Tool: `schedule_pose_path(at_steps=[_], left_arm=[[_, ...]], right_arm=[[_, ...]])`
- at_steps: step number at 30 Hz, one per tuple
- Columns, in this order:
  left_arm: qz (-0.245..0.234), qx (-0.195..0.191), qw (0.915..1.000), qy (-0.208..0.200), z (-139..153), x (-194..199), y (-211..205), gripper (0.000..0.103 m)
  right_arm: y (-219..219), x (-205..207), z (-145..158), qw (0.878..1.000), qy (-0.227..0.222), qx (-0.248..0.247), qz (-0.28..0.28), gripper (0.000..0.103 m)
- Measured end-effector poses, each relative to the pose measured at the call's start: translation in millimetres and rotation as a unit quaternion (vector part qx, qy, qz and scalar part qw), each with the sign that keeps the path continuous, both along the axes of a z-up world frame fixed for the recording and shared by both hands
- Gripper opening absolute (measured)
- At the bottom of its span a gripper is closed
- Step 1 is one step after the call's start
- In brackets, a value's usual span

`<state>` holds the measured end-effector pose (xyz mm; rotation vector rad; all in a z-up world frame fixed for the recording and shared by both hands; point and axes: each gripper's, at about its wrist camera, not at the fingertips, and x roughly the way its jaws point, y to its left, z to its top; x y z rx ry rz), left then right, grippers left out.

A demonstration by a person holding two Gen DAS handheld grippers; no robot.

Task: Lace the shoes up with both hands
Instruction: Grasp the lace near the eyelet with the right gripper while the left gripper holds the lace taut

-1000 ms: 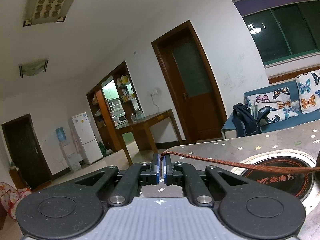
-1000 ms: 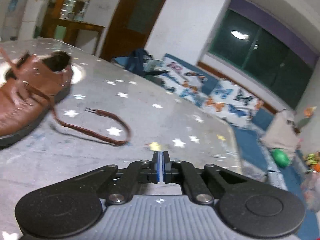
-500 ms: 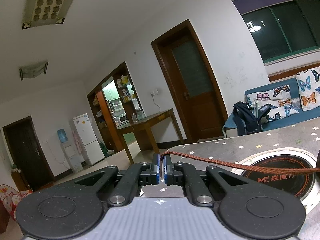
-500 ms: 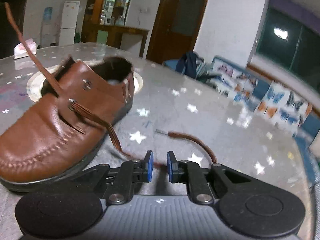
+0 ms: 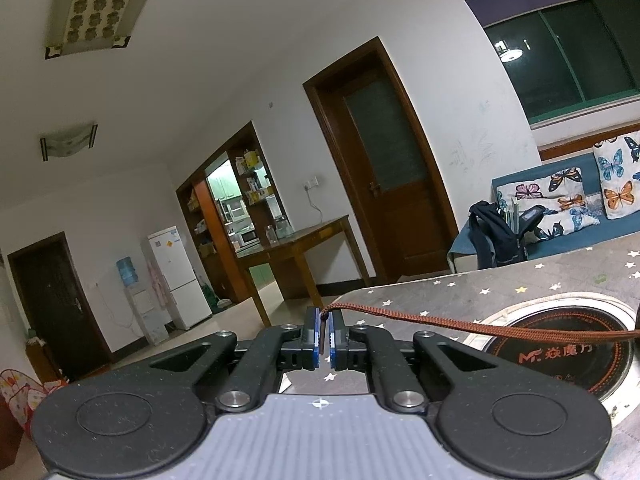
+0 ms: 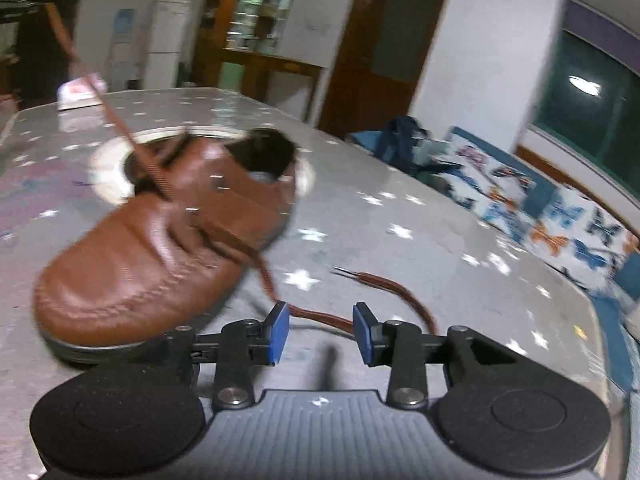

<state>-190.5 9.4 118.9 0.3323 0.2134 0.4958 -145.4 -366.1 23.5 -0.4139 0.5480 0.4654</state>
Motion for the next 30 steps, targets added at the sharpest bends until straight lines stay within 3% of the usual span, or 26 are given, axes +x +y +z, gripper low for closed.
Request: schedule_pose_path(at_steps=[2,7,8,10,13,18,20,22,23,28,30], left_arm=[[0.000,0.000,1.0000,-0.001,0.4,-0.6,0.2,0.007],[0.000,0.000,1.0000,-0.001,0.9,-1.8,1.7,0.007],[0.001,-0.001,1.0000,-0.001,0.9,-1.8,1.7,0.007],[0.000,0.000,1.0000,-0.001,0.9,-2.4,1.7,0.007],[-0.002,-0.001,1.0000,-0.002,0.6,-2.1,1.8,0.007],[-0.003,-0.002,1.0000,0.000,-1.0,-2.2,1.1,0.007],[-0.002,-0.004,1.0000,0.000,-0.5,-2.8,1.3,0.007],[-0.003,-0.005,1.0000,-0.001,-0.6,-3.7,1.2,0.007],[-0.002,-0.005,1.0000,-0.001,-0.8,-4.4,0.2,0.007],[-0.001,-0.006,1.0000,0.000,-0.6,-6.8,-1.0,0.007],[-0.002,-0.008,1.0000,-0.001,0.2,-7.4,-1.1,0.007]], right_arm=[[7.0,0.1,-0.4,1.000,0.005,-0.003,0.025,0.036],[15.5,13.0,-12.4,1.000,0.012,-0.008,0.024,0.032],[15.1,14.3,-13.4,1.000,0.016,-0.003,0.023,0.027],[14.8,15.5,-13.5,1.000,0.019,-0.002,0.014,0.002],[9.5,14.6,-13.3,1.000,0.017,-0.002,-0.008,0.001],[-1.3,6.3,-11.1,1.000,0.014,0.000,-0.020,0.004],[-1.5,2.5,-8.0,1.000,0.013,0.007,-0.010,0.013],[2.8,0.2,-4.5,1.000,0.008,0.005,0.008,0.033],[6.1,0.9,-3.9,1.000,0.005,0.003,0.016,0.035],[23.4,15.6,-11.7,0.999,0.004,-0.011,0.038,0.034],[24.3,22.9,-15.8,0.999,0.012,-0.005,0.038,0.026]])
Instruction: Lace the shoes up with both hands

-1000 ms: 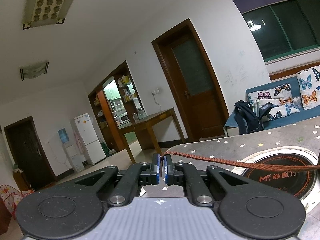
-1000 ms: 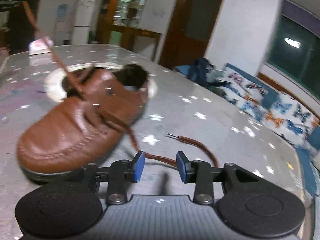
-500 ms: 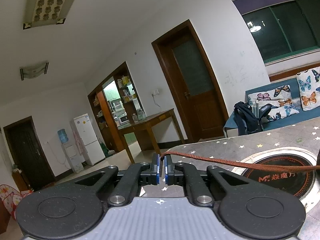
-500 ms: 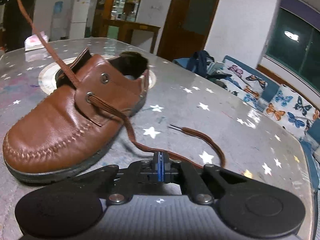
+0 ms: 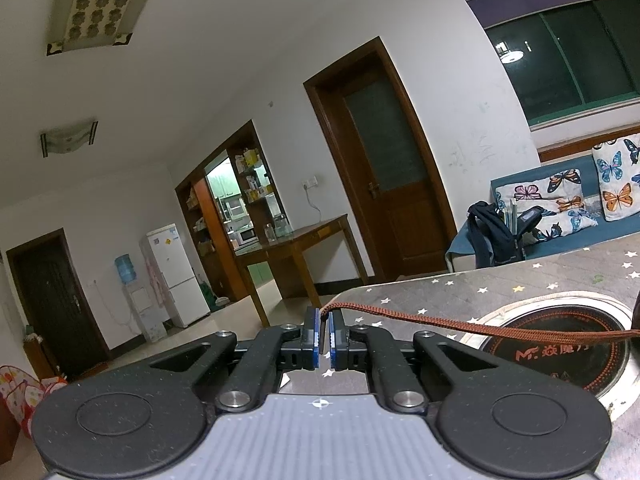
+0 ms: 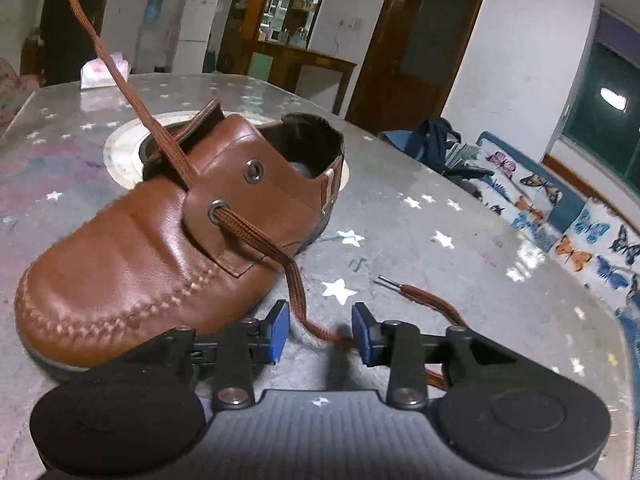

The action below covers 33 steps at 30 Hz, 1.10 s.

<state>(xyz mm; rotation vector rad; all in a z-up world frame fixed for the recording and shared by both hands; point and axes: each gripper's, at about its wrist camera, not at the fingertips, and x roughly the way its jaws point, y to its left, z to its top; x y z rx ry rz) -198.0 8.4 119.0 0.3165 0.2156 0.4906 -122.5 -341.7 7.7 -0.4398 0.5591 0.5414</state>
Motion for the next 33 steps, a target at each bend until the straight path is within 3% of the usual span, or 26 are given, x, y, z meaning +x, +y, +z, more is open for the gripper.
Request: schedule_pose_path(at_steps=[1,2,15,17,19,23,25,33], left_arm=[[0.000,0.000,1.0000,0.000,0.3,-0.4,-0.2,0.007],[-0.001,0.002,1.0000,-0.001,0.5,-0.6,-0.3,0.007],[-0.016,-0.012,0.9998,0.000,-4.5,-3.6,2.6,0.007],[-0.020,-0.019,0.9996,0.000,-3.9,-4.7,5.3,0.007],[-0.026,-0.024,0.9994,0.000,-4.1,-6.3,6.8,0.007],[-0.053,-0.042,0.9977,-0.001,-6.1,-11.4,8.7,0.007],[-0.071,-0.057,0.9958,-0.002,-6.9,-14.2,9.9,0.007],[-0.160,-0.087,0.9827,0.035,-26.5,-23.6,-5.8,0.006]], right_arm=[[-1.0,2.1,0.3,1.000,0.006,0.007,-0.002,0.008],[-1.8,1.6,0.6,1.000,0.007,0.007,-0.006,0.003],[-12.6,-17.8,3.8,0.999,-0.004,-0.006,-0.044,0.003],[-11.9,-18.3,4.7,0.999,0.000,-0.010,-0.043,0.007],[-15.4,-20.7,7.8,0.999,0.004,-0.008,-0.047,0.018],[-26.6,-33.5,21.1,0.998,0.013,0.001,-0.057,0.024],[-32.5,-43.3,32.3,0.998,0.014,0.012,-0.061,0.032],[-28.3,-74.0,80.6,0.996,-0.004,0.076,-0.045,0.037]])
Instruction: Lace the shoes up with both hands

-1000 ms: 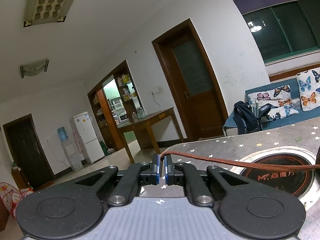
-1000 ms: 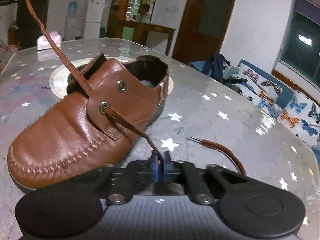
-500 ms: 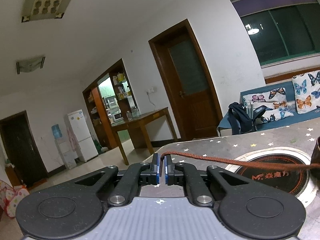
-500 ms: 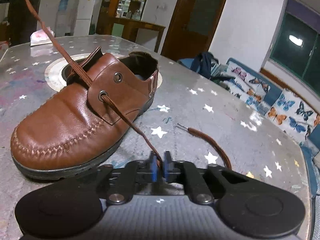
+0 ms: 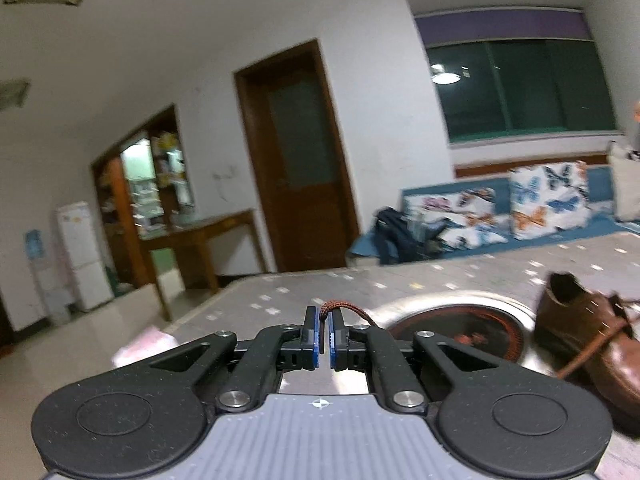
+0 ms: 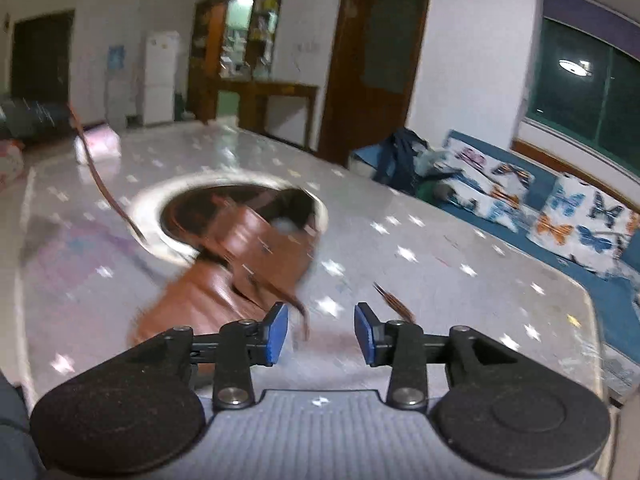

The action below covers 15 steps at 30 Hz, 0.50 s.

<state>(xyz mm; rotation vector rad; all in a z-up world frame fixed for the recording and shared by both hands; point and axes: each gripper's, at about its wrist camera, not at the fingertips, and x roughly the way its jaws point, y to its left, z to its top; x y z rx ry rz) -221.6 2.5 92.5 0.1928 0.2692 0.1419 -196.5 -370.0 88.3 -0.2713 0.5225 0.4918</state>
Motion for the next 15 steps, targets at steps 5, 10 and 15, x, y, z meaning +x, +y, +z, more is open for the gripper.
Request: schedule_pose_path(at_steps=[5,10,15], left_arm=[[-0.056,-0.009,0.9979,0.032,-15.5,-6.6,-12.5,0.006],[-0.115,-0.006,0.9927,0.038,-14.9,-22.3,-14.7,0.006],[-0.183,-0.037,0.9822,0.021,-2.5,-42.9,-5.0,0.006]], right_arm=[[40.3,-2.4,15.0,0.997,0.000,0.038,0.066,0.037],[100.2,7.3,7.2,0.992,0.008,0.038,0.121,0.037],[149.1,25.2,-12.1,0.990,0.032,0.024,0.138,0.037]])
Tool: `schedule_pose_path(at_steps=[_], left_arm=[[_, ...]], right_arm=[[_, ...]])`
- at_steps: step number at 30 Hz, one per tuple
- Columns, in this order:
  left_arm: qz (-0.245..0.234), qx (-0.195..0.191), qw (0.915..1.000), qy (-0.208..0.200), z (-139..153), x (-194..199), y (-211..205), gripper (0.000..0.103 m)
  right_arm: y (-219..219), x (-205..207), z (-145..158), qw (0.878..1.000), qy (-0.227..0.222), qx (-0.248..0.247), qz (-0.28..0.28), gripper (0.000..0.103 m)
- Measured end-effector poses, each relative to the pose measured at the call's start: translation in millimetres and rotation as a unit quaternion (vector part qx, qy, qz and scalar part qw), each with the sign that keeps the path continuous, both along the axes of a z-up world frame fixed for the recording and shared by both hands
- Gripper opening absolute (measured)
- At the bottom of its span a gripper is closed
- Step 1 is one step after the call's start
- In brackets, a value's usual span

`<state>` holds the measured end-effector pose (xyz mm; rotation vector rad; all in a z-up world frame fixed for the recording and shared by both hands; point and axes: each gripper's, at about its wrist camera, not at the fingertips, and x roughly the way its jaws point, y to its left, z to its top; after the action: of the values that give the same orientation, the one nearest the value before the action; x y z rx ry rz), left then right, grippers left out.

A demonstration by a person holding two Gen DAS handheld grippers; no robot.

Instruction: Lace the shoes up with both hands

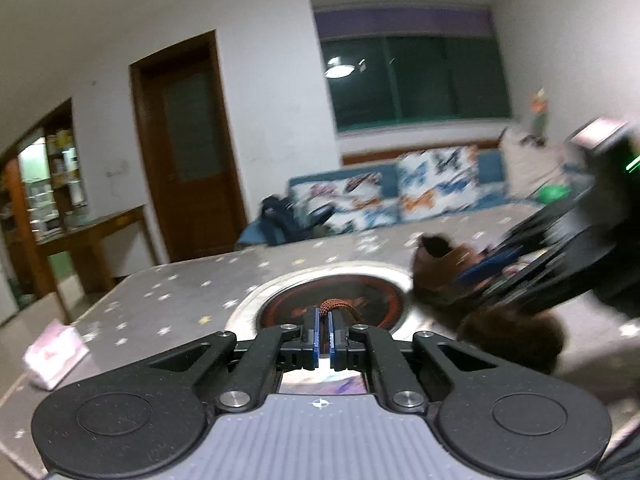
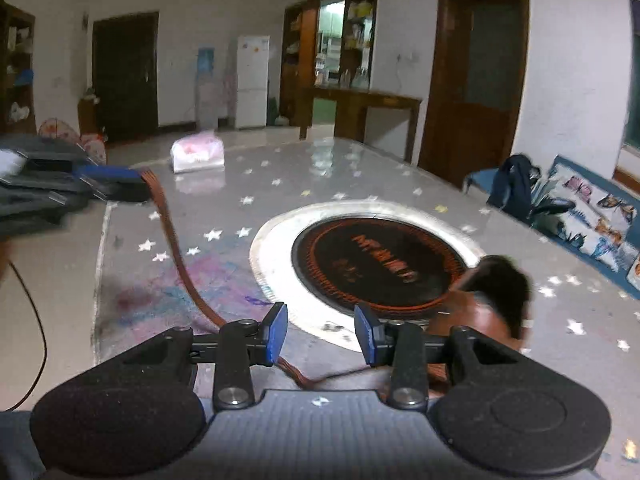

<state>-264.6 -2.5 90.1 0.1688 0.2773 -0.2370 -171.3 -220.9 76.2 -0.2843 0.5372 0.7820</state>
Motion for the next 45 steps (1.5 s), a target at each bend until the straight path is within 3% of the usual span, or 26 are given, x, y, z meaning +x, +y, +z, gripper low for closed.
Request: schedule_pose_path(at_steps=[5,10,13,18,24,27,31,34,38,42,45], left_arm=[[-0.075,-0.058,0.9945,-0.045,24.0,-26.2,14.5,0.006],[-0.101,-0.080,0.9896,-0.064,37.9,-26.7,12.9,0.006],[-0.104,-0.077,0.9901,-0.054,34.3,-15.0,4.1,0.006],[-0.130,-0.066,0.9892,-0.019,22.0,7.6,-25.0,0.006],[-0.190,-0.054,0.9797,0.035,0.5,41.0,-78.5,0.006],[-0.211,-0.040,0.9746,0.065,-13.6,58.6,-106.8,0.006],[-0.224,-0.034,0.9699,0.089,-21.1,72.2,-126.7,0.007],[-0.226,-0.014,0.9691,0.098,-26.6,85.5,-134.3,0.007],[-0.224,0.013,0.9682,0.111,-36.0,97.9,-143.4,0.012],[-0.225,0.035,0.9679,0.106,-38.8,94.1,-145.1,0.032],[-0.226,0.054,0.9674,0.100,-40.9,89.1,-145.5,0.035]], right_arm=[[31.5,7.0,-21.5,0.998,0.054,-0.014,0.042,0.037],[22.1,-10.6,-28.8,0.990,0.109,-0.042,0.076,0.037],[4.2,-25.2,-28.7,0.985,0.133,-0.072,0.085,0.037],[-36.2,-47.1,-13.7,0.978,0.135,-0.139,0.074,0.036],[-80.4,-54.1,4.6,0.973,0.116,-0.197,0.033,0.038],[-101.1,-43.4,11.3,0.979,0.103,-0.174,-0.019,0.038],[-118.0,-33.7,25.9,0.990,0.093,-0.085,-0.065,0.036],[-124.8,-37.6,32.8,0.994,0.089,-0.010,-0.057,0.036],[-125.7,-32.1,27.2,0.993,0.093,0.039,-0.066,0.036],[-128.7,-24.1,19.9,0.988,0.105,0.078,-0.084,0.033],[-127.2,-17.8,11.9,0.985,0.110,0.091,-0.095,0.030]])
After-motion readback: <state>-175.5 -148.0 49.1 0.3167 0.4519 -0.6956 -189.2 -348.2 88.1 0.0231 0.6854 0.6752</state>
